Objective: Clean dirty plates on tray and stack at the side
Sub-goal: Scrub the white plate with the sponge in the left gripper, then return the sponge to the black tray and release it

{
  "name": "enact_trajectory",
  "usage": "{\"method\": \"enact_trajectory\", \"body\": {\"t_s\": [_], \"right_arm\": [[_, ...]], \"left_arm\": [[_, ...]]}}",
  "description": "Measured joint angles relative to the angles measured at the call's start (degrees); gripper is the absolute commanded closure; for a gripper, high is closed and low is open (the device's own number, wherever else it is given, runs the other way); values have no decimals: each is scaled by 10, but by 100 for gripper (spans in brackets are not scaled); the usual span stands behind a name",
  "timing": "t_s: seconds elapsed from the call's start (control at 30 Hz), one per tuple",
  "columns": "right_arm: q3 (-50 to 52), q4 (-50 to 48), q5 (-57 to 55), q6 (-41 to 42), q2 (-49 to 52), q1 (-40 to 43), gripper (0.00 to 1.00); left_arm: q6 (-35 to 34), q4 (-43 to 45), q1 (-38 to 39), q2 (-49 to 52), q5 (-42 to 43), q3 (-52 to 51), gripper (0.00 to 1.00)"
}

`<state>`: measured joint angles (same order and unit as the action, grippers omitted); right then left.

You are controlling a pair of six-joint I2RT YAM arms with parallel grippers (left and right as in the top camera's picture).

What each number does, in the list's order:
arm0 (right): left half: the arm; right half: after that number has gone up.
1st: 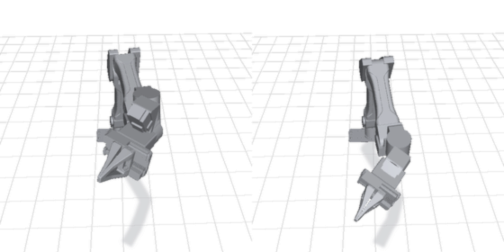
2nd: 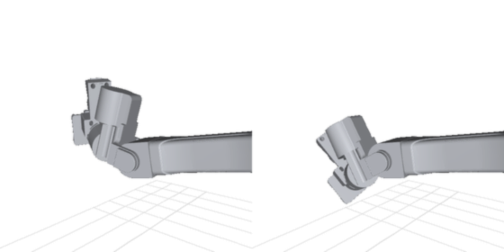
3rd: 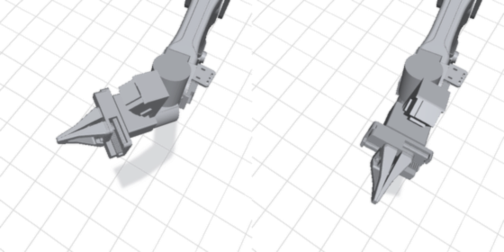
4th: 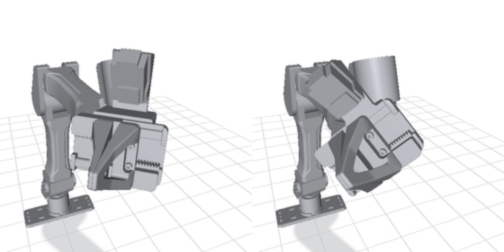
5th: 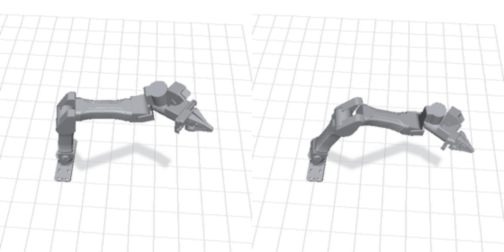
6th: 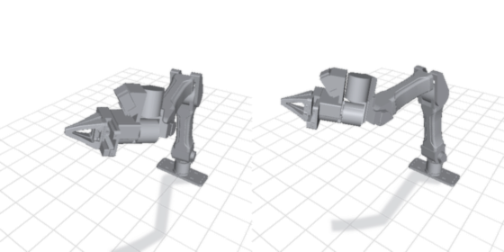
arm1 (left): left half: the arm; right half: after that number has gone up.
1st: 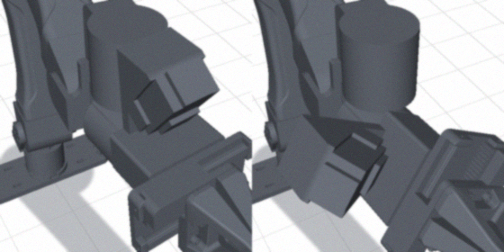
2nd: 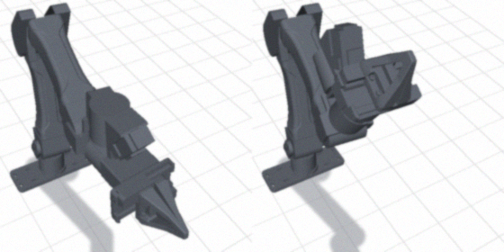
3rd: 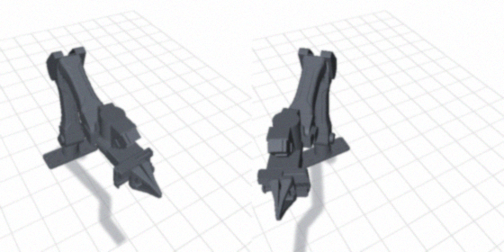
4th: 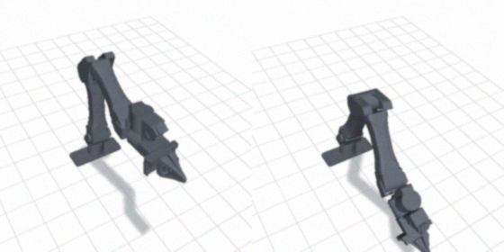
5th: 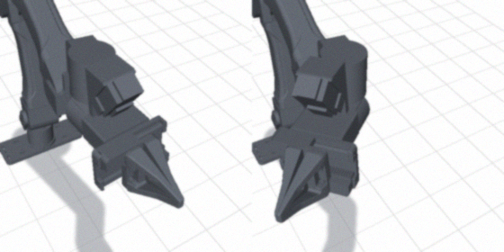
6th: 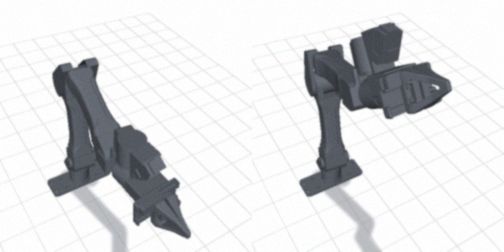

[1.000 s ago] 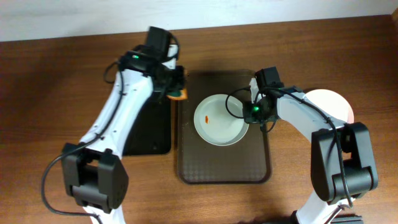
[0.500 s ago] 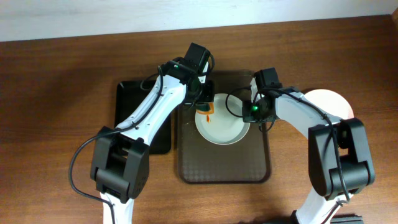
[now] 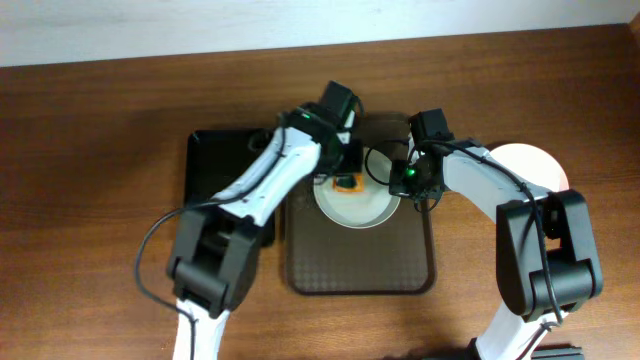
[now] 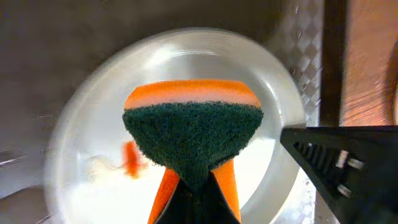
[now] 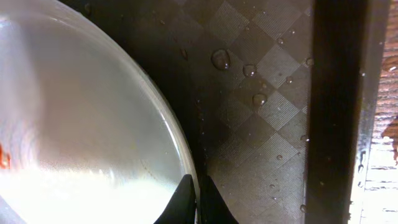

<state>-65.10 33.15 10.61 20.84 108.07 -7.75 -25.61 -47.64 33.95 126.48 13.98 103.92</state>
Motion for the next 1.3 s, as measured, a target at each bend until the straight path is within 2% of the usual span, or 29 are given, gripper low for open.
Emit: {"method": "enact_trajectory", "body": {"t_s": [0.17,0.37,0.67,0.77,0.9,1.07,1.2,1.3], "right_arm": [[0,1,0,2,0,0,96],[0,2,1,2,0,0,96],[-2,11,21,5,0,-3,96],[-2,11,31,8,0,-7,96],[-2,14,37,11,0,-8,96],[-2,24,19,11,0,-2,96],[-3,26,16,11,0,-2,96],[-3,26,14,12,0,-2,96]], "left_arm": [[0,-3,17,49,12,2,100],[10,-54,11,50,-40,12,100],[33,-85,19,53,-274,26,100],[37,-107,28,56,-324,34,100],[38,-188,30,70,-358,90,100],[30,-325,-4,79,-420,214,100],[19,-442,-44,80,-403,323,100],[23,-485,-92,80,-371,387,100]]}}
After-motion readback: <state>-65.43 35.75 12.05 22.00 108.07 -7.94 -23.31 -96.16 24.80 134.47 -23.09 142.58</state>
